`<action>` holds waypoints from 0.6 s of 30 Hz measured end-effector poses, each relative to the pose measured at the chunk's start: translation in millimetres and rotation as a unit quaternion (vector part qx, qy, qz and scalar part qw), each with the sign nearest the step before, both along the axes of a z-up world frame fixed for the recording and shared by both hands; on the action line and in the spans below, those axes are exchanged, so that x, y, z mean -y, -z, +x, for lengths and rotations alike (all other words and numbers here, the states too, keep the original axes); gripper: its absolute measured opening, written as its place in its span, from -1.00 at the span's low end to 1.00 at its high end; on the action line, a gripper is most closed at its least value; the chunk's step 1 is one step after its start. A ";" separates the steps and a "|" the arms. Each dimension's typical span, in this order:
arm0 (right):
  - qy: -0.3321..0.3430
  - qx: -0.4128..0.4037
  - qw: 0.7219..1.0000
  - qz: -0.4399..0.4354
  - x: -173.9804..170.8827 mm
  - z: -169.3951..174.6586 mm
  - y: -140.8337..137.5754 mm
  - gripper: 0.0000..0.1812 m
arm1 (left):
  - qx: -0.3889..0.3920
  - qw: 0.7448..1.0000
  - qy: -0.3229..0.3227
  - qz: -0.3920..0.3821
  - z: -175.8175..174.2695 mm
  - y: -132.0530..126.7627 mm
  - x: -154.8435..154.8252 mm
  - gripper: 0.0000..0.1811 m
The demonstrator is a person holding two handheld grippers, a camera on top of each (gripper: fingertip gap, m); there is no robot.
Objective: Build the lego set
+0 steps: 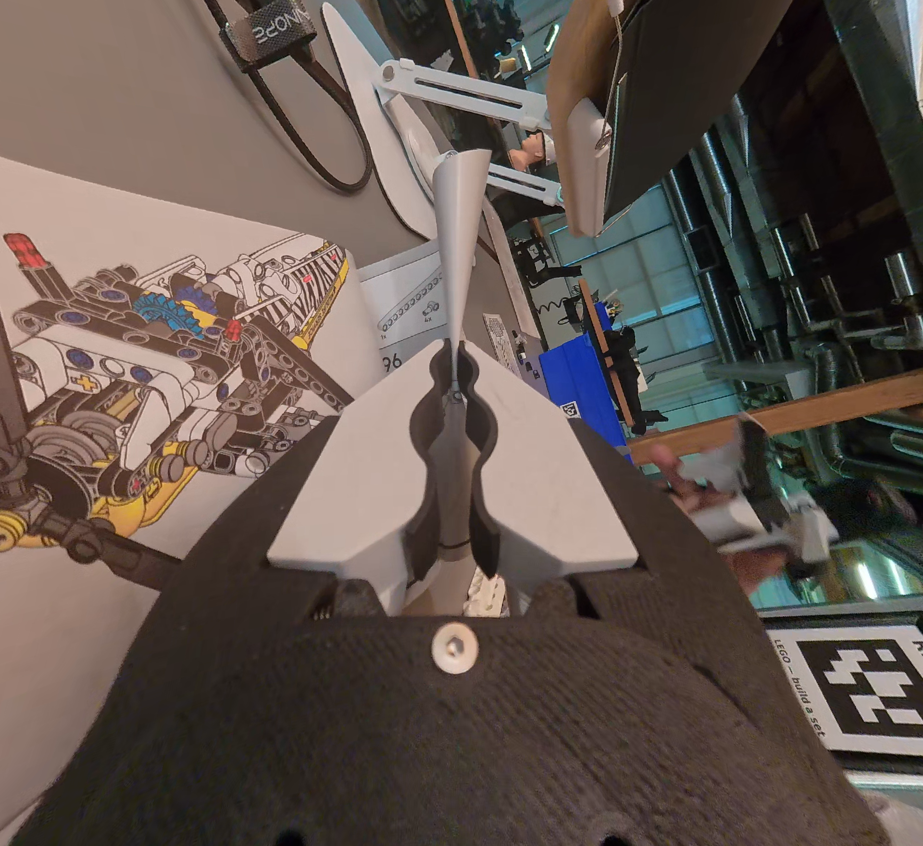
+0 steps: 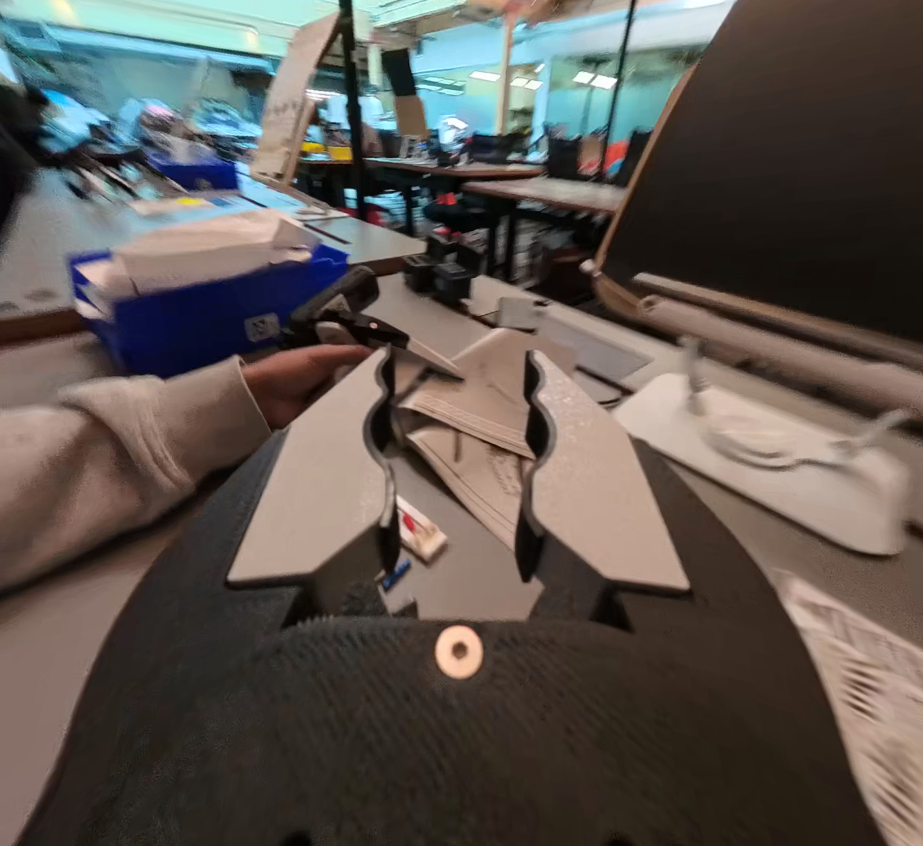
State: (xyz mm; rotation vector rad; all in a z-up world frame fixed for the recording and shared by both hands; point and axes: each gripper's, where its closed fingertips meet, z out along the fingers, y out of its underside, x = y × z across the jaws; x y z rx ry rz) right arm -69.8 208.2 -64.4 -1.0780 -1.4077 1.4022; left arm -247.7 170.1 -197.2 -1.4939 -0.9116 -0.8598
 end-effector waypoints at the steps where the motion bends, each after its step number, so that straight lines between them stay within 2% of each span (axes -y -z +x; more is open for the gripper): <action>1: -0.006 0.032 0.999 -0.014 -4.5 -21.3 9.2 -0.36 | 0.003 1.000 0.002 0.003 0.3 -0.4 0.1 -1.00; 3: 0.003 0.093 0.995 0.018 -13.3 -57.3 35.0 -0.35 | 0.012 1.000 0.008 0.012 0.9 -1.9 0.4 -1.00; 5: 0.030 0.120 0.992 0.026 -25.1 -86.6 54.2 -0.36 | 0.018 1.000 0.016 0.020 2.3 -3.4 0.2 -1.00; 7: 0.038 0.170 0.985 0.012 -32.1 -107.6 74.5 -0.44 | 0.021 0.999 0.027 0.023 4.3 -4.0 -0.7 -1.00; 10: 0.030 0.245 0.968 -0.046 -32.6 -128.7 98.9 -0.35 | 0.017 0.999 0.025 0.019 3.3 -3.2 -1.6 -1.00; 12: 0.011 0.274 0.957 -0.099 -27.3 -137.6 106.2 -0.29 | 0.014 0.999 0.026 0.017 3.8 -2.9 -2.0 -1.00; 14: -0.023 0.284 0.946 -0.153 -16.7 -142.7 106.0 -0.32 | 0.019 0.999 0.028 0.021 3.8 -3.6 -1.7 -1.00; 16: -0.072 0.286 0.935 -0.197 -1.4 -143.1 100.6 -0.42 | 0.024 0.999 0.029 0.025 3.7 -4.5 -1.3 -1.00; 18: -0.125 0.283 0.922 -0.232 14.1 -140.7 92.5 -0.65 | 0.022 0.999 0.031 0.026 4.3 -4.9 -1.4 -1.00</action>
